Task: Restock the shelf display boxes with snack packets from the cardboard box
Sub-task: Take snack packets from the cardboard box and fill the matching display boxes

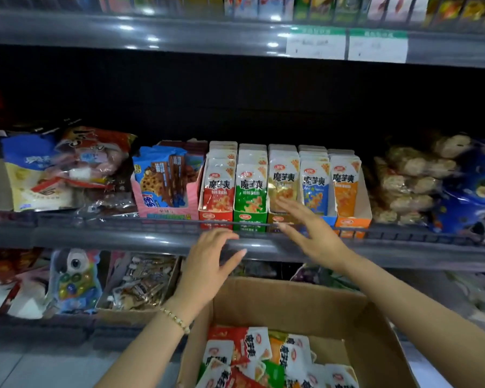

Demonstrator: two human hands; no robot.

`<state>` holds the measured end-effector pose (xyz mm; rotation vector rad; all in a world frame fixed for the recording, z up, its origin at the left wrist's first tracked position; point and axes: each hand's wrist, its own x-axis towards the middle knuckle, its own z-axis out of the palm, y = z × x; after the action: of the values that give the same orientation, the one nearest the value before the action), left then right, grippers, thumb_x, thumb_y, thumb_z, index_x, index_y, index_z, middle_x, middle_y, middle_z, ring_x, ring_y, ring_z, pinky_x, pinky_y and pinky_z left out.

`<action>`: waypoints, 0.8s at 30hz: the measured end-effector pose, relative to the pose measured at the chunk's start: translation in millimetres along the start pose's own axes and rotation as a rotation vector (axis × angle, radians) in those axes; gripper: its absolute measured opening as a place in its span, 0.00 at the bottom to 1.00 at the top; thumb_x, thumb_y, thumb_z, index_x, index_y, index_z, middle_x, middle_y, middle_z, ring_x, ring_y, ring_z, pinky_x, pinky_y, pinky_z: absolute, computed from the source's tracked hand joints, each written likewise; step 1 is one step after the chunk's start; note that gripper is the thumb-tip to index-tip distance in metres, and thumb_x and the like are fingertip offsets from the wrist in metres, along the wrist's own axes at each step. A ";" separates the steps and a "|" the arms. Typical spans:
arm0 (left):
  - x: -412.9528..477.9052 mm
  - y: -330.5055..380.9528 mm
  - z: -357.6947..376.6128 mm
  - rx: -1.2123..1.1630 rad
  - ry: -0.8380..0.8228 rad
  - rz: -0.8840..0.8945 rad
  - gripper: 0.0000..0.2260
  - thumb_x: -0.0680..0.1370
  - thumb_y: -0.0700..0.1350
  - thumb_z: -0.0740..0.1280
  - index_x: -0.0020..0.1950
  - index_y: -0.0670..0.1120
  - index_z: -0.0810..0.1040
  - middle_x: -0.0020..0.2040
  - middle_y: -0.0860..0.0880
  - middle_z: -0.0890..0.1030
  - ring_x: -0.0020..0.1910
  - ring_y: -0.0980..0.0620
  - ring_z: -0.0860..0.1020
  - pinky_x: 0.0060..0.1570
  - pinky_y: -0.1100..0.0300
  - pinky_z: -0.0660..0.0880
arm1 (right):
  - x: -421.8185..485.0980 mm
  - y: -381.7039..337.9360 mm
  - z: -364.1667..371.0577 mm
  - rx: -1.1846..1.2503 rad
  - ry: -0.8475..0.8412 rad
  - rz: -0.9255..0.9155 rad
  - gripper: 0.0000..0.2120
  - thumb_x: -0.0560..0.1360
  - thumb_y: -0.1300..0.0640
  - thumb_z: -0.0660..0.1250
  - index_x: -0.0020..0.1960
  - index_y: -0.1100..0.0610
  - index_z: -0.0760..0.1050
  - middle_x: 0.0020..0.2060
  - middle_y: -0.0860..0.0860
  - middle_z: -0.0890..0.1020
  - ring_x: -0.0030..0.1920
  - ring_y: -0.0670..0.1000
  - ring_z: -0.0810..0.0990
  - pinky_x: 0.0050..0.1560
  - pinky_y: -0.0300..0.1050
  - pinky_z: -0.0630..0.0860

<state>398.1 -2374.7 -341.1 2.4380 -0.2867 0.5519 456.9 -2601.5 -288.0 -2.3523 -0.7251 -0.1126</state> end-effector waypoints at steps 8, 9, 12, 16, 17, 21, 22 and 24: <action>-70.7 0.2 70.4 0.072 -0.485 -0.104 0.20 0.77 0.62 0.57 0.65 0.54 0.71 0.65 0.57 0.71 0.64 0.59 0.69 0.66 0.57 0.68 | -118.1 59.9 63.9 0.062 -0.137 0.216 0.18 0.79 0.49 0.60 0.69 0.47 0.69 0.66 0.38 0.69 0.67 0.36 0.66 0.67 0.28 0.60; -74.7 -2.4 80.3 0.078 -0.552 -0.125 0.20 0.78 0.61 0.58 0.66 0.53 0.71 0.65 0.55 0.72 0.64 0.58 0.70 0.65 0.58 0.69 | -126.5 68.4 72.0 0.062 -0.156 0.253 0.17 0.79 0.50 0.61 0.68 0.49 0.71 0.66 0.39 0.70 0.66 0.36 0.66 0.64 0.24 0.60; -83.6 -12.6 109.9 0.125 -0.720 -0.181 0.23 0.79 0.61 0.57 0.68 0.50 0.69 0.65 0.52 0.71 0.65 0.53 0.70 0.63 0.55 0.70 | -147.7 101.9 98.9 0.137 -0.254 0.449 0.16 0.79 0.54 0.63 0.66 0.54 0.73 0.63 0.43 0.71 0.62 0.41 0.70 0.57 0.22 0.66; -104.5 -24.2 137.3 0.169 -0.967 -0.328 0.37 0.74 0.70 0.51 0.76 0.50 0.56 0.77 0.50 0.57 0.74 0.49 0.59 0.71 0.52 0.60 | -172.6 152.0 131.8 0.155 -0.439 0.678 0.16 0.73 0.52 0.70 0.60 0.52 0.76 0.59 0.47 0.77 0.60 0.51 0.76 0.61 0.50 0.75; -109.9 -26.7 141.6 0.190 -1.019 -0.348 0.37 0.75 0.70 0.51 0.78 0.50 0.52 0.78 0.51 0.52 0.76 0.48 0.55 0.73 0.51 0.56 | -177.1 162.8 140.7 0.143 -0.478 0.719 0.17 0.73 0.50 0.71 0.60 0.51 0.75 0.57 0.46 0.77 0.60 0.51 0.76 0.61 0.50 0.74; -117.0 -31.2 150.1 0.147 -1.100 -0.428 0.35 0.77 0.67 0.51 0.78 0.50 0.48 0.79 0.51 0.47 0.77 0.48 0.48 0.75 0.51 0.50 | -176.3 169.0 154.8 0.142 -0.444 0.853 0.19 0.72 0.52 0.71 0.61 0.56 0.75 0.58 0.48 0.78 0.58 0.50 0.77 0.61 0.46 0.74; -117.6 -31.5 151.4 0.131 -1.101 -0.446 0.36 0.77 0.68 0.51 0.78 0.50 0.48 0.79 0.51 0.46 0.77 0.48 0.47 0.75 0.51 0.49 | -174.4 167.1 153.0 0.116 -0.441 0.867 0.18 0.73 0.53 0.71 0.61 0.56 0.75 0.58 0.49 0.78 0.58 0.50 0.77 0.61 0.46 0.74; -119.4 -31.4 153.0 0.140 -1.114 -0.450 0.36 0.76 0.69 0.50 0.78 0.51 0.49 0.79 0.52 0.45 0.77 0.48 0.46 0.75 0.49 0.48 | -172.2 164.5 147.0 0.074 -0.491 0.886 0.18 0.73 0.54 0.70 0.62 0.56 0.75 0.61 0.49 0.77 0.60 0.50 0.76 0.62 0.42 0.71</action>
<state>351.0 -2435.2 -522.1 2.5741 -0.1173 -1.0431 383.1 -2694.0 -541.6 -2.4265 0.1612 0.8725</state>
